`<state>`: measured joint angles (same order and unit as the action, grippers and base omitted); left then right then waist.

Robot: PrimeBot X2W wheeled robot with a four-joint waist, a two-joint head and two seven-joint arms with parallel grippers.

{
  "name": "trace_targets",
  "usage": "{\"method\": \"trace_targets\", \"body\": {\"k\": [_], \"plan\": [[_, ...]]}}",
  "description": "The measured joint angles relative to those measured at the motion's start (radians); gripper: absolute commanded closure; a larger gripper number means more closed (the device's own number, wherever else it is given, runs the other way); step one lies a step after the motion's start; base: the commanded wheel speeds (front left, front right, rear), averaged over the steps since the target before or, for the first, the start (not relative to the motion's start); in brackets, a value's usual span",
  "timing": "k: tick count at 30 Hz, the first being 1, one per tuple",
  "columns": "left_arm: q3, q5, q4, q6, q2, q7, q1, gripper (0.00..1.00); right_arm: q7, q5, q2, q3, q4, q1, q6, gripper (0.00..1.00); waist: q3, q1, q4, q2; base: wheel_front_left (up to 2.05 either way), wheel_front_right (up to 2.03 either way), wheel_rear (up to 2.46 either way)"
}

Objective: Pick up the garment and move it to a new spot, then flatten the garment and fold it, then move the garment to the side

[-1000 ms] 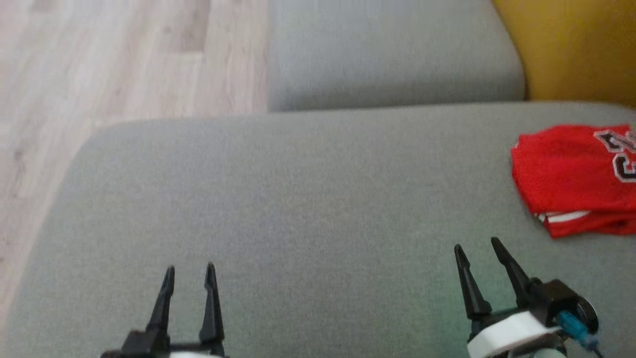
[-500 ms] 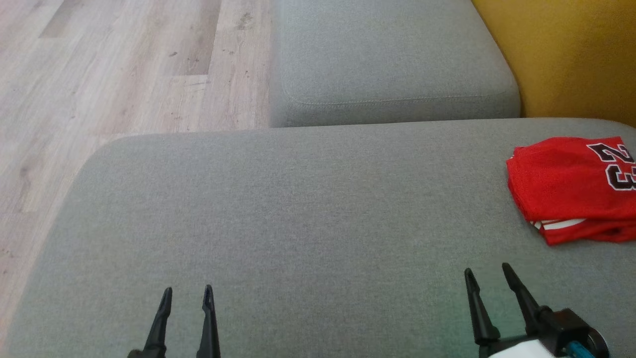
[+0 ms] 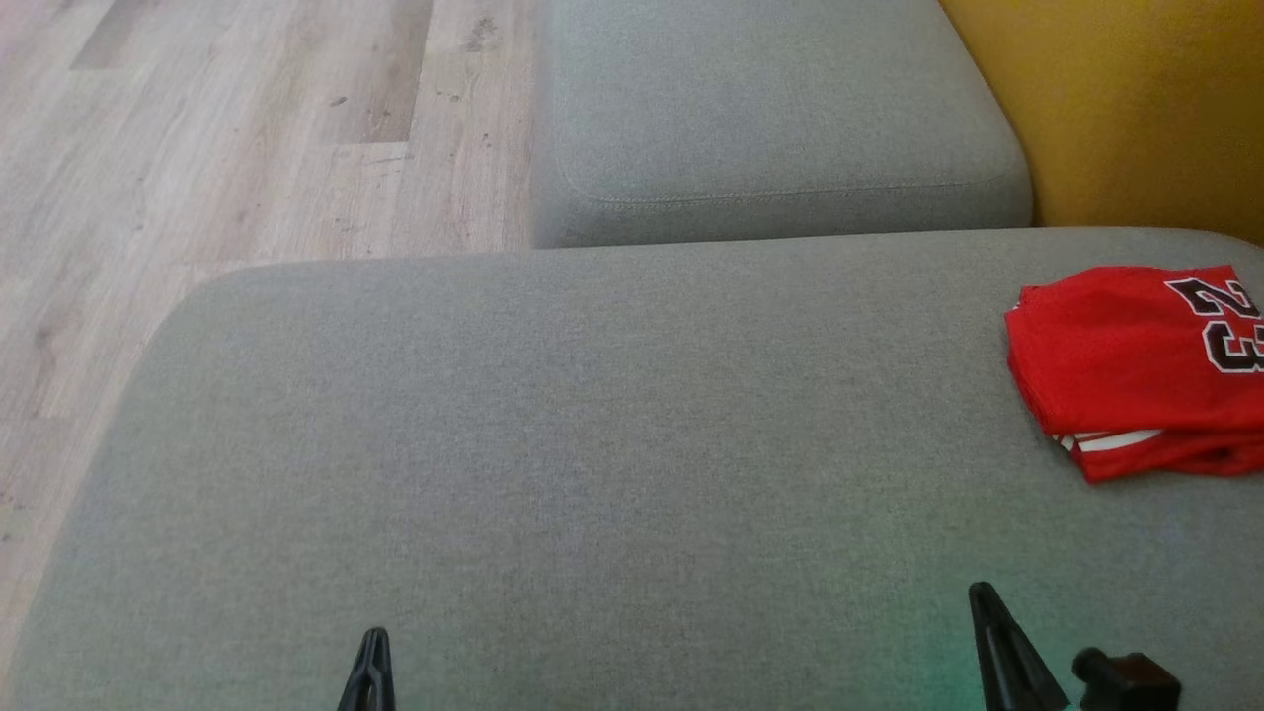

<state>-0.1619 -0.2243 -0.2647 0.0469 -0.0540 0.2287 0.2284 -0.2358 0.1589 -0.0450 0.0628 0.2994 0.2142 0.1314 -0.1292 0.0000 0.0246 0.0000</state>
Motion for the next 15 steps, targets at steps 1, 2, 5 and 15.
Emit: {"method": "trace_targets", "body": {"k": [1, 2, 5, 15], "plan": [[0.001, -0.012, 0.0, -0.004, 0.0, -0.001, 0.0, 1.0, 0.003, 0.012, 0.0, -0.001, 0.0, 0.0, 0.0, 1.0, 0.001, 0.0, 0.0, 0.0, 0.0, 0.0, 0.0], [0.001, -0.024, 0.0, -0.005, 0.0, -0.008, -0.001, 1.0, 0.009, 0.025, 0.0, -0.002, 0.0, 0.0, 0.0, 1.0, 0.002, 0.0, 0.0, 0.0, 0.0, 0.0, 0.0], [0.004, -0.059, 0.0, -0.009, 0.0, -0.018, -0.005, 1.0, 0.017, 0.063, 0.0, -0.005, 0.0, -0.001, 0.0, 1.0, 0.006, 0.0, -0.001, 0.0, 0.0, 0.0, 0.0], [0.03, -0.165, 0.0, -0.021, 0.0, -0.043, -0.029, 1.0, 0.04, 0.178, 0.0, -0.012, 0.0, -0.03, 0.0, 1.0, 0.016, 0.0, -0.003, 0.0, 0.0, 0.0, 0.0]]}}
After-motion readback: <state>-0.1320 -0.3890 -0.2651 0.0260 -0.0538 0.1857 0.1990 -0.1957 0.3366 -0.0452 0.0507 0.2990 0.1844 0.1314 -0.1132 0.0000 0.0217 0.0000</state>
